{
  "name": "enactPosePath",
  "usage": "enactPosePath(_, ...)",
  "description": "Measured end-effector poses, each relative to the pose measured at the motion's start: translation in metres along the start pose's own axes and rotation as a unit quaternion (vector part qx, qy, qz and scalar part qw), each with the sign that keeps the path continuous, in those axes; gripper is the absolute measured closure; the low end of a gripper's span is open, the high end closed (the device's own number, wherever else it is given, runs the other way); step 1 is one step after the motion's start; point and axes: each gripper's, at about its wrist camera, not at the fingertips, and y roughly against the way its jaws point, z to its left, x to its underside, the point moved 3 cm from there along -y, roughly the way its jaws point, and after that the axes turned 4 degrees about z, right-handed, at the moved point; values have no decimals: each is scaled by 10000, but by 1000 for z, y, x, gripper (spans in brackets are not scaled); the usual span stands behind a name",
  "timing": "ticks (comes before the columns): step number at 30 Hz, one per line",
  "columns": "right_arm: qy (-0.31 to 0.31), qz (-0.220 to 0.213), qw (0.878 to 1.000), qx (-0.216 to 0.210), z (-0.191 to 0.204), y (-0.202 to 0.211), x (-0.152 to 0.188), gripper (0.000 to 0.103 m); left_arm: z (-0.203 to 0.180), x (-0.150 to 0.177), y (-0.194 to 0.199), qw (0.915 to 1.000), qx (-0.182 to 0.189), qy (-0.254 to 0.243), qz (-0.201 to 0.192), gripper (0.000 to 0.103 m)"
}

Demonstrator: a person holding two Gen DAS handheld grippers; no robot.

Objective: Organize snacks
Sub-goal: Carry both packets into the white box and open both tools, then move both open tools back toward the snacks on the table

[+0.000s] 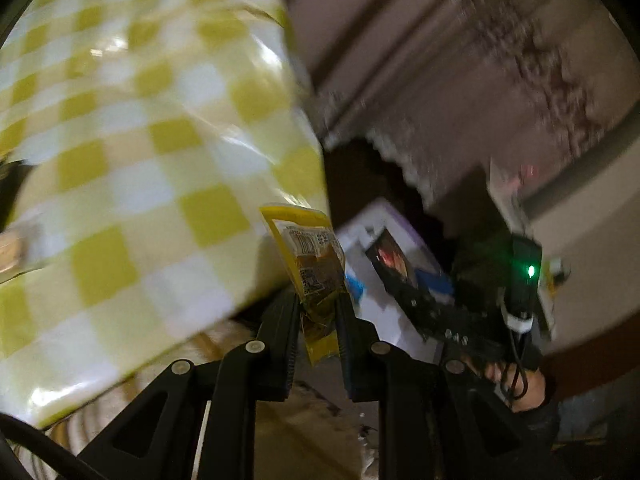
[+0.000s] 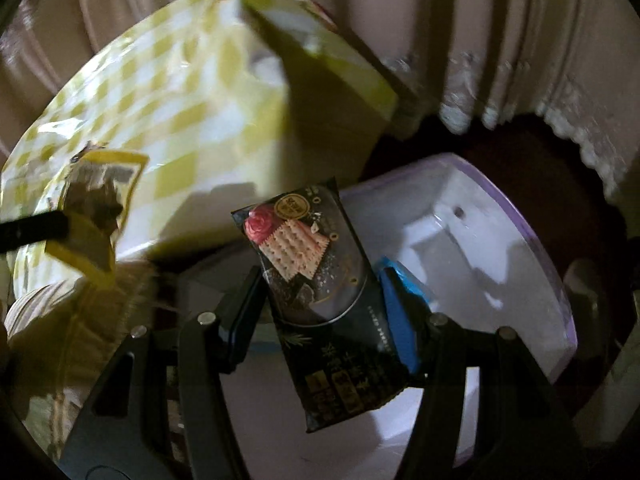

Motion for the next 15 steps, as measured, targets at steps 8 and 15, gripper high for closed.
enactPosePath(8, -294, 255, 9992, 133, -25, -19, 17, 41, -29, 3, -76, 9910, -444, -468, 1169, 84)
enactPosePath(15, -272, 339, 9989, 192, -22, -30, 19, 41, -29, -2, -122, 9779, -937, -626, 1760, 84)
